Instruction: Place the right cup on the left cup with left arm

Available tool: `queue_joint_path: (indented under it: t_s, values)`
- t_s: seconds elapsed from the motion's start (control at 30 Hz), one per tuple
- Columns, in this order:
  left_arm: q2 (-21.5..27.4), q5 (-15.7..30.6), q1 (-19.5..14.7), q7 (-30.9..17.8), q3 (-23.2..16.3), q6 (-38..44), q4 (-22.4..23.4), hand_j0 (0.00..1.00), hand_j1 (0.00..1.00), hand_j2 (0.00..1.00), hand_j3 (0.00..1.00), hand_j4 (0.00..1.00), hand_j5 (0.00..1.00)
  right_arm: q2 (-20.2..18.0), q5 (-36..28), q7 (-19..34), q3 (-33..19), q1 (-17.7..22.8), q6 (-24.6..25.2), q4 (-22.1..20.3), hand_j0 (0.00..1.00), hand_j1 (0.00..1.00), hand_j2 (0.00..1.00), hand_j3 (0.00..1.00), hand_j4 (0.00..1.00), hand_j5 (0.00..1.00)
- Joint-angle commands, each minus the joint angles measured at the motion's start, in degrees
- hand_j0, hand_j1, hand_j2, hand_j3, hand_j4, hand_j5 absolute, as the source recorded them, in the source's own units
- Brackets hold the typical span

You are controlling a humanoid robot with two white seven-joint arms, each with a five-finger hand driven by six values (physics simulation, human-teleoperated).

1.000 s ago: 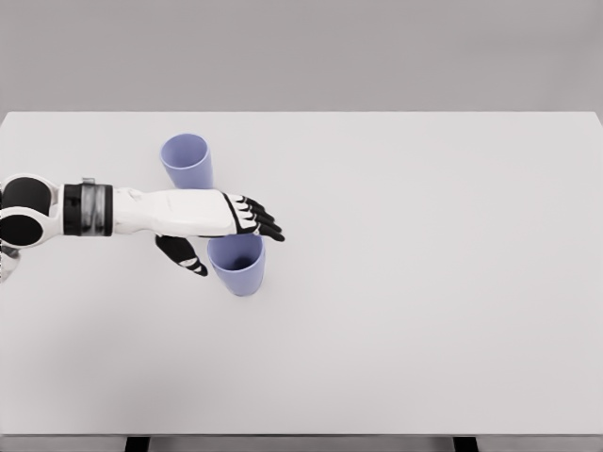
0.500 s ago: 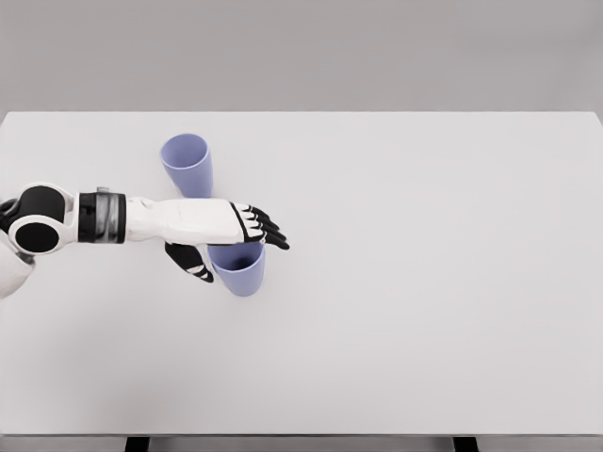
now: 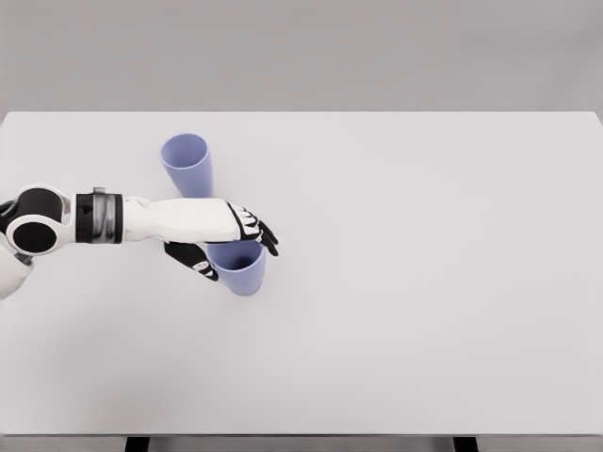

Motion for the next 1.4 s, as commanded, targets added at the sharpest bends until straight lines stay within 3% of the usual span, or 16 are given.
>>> queue_joint_path:
  t_s: [0.0,0.13,0.43,0.93,1.3,1.37]
  values:
    - [0.3,-1.0,0.0,0.0,-0.1,-0.5,0.0,0.61,0.61,0.61,0.61,0.61,0.61,0.0,0.1,0.0,0.0,0.0,0.0,0.0,1.00,1.00,1.00,1.00,1.00,1.00]
    - [0.5,1.6,-0.5,0.0,0.1,-0.5,-0.5,0.53,0.53,0.53,0.53,0.53,0.53,0.0,0.1,0.0,0.0,0.0,0.0,0.0,1.00,1.00,1.00,1.00,1.00,1.00]
    - [1.1,6.1,-1.3,0.0,4.4,-0.5,-0.9,0.53,0.53,0.53,0.53,0.53,0.53,0.0,0.1,0.0,0.0,0.0,0.0,0.0,1.00,1.00,1.00,1.00,1.00,1.00]
    - [6.4,13.1,-9.0,0.0,3.7,-0.5,-0.8,0.53,0.53,0.53,0.53,0.53,0.53,0.0,0.1,0.0,0.0,0.0,0.0,0.0,1.00,1.00,1.00,1.00,1.00,1.00]
    - [7.6,13.5,-14.6,0.0,3.3,-0.5,2.7,0.53,0.53,0.53,0.53,0.53,0.53,0.0,0.1,0.0,0.0,0.0,0.0,0.0,1.00,1.00,1.00,1.00,1.00,1.00]
    - [8.5,13.6,-17.2,0.0,-0.3,-0.5,2.7,0.53,0.53,0.53,0.53,0.53,0.53,0.0,0.1,0.0,0.0,0.0,0.0,0.0,1.00,1.00,1.00,1.00,1.00,1.00]
